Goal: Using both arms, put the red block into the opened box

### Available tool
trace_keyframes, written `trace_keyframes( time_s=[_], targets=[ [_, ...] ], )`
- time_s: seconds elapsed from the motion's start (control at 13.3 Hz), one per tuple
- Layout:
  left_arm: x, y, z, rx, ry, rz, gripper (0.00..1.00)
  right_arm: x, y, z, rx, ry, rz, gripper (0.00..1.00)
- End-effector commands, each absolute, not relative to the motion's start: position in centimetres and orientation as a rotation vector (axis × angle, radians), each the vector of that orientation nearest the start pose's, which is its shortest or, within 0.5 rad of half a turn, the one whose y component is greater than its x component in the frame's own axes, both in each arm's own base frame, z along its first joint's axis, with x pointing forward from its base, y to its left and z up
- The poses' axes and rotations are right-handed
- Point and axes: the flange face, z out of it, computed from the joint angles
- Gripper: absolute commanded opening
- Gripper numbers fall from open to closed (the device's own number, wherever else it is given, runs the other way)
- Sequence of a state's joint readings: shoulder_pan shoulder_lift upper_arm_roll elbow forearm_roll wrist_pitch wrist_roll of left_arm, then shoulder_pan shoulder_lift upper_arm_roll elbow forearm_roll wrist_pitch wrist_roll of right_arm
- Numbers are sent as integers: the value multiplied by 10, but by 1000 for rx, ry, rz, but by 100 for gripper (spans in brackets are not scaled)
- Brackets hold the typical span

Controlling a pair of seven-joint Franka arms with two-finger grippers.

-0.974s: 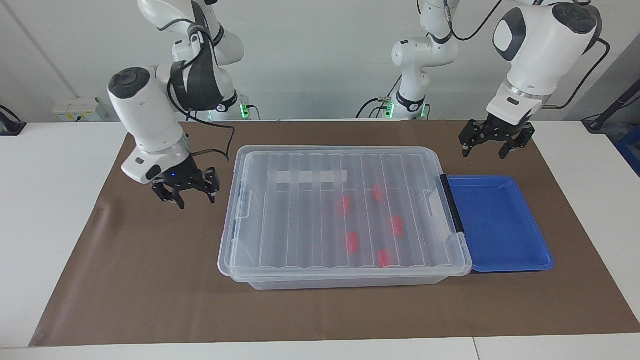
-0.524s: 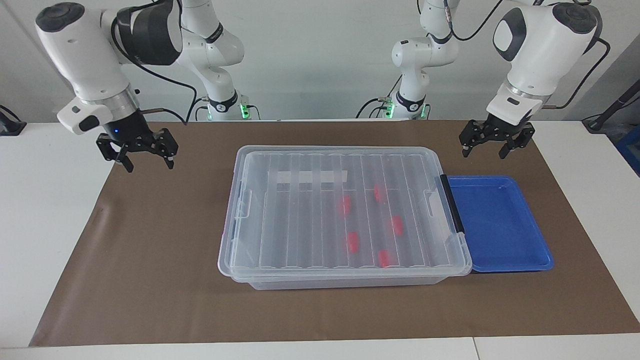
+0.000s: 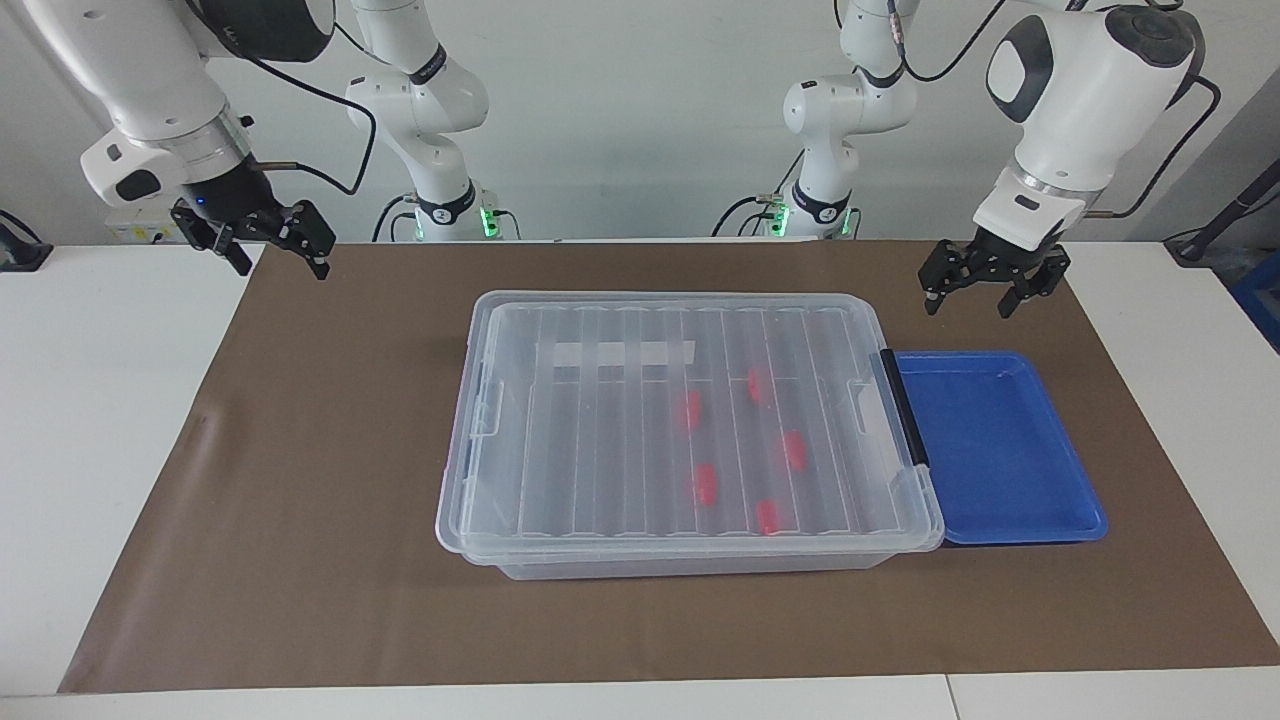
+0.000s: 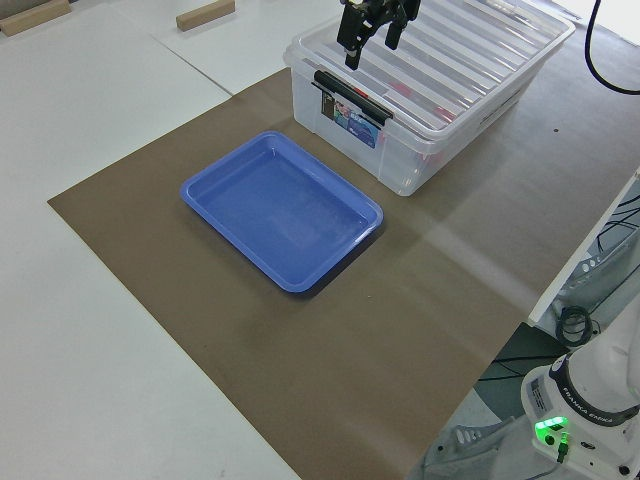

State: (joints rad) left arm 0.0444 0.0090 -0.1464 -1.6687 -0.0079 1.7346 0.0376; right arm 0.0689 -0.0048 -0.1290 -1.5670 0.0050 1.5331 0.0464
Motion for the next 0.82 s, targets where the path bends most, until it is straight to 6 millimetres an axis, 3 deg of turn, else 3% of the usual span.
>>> trace_keyframes(
  time_s=[0.0, 0.45, 0.75],
  targets=[
    [565, -55, 593, -3159, 193, -127, 100, 550, -31, 629, -3150, 175, 48, 100],
    [565, -55, 593, -3159, 193, -127, 100, 549, -12, 631, -3153, 137, 53, 100],
    [565, -55, 593, -3159, 193, -127, 100, 549, -15, 632, -3162, 140, 53, 100]
  ],
)
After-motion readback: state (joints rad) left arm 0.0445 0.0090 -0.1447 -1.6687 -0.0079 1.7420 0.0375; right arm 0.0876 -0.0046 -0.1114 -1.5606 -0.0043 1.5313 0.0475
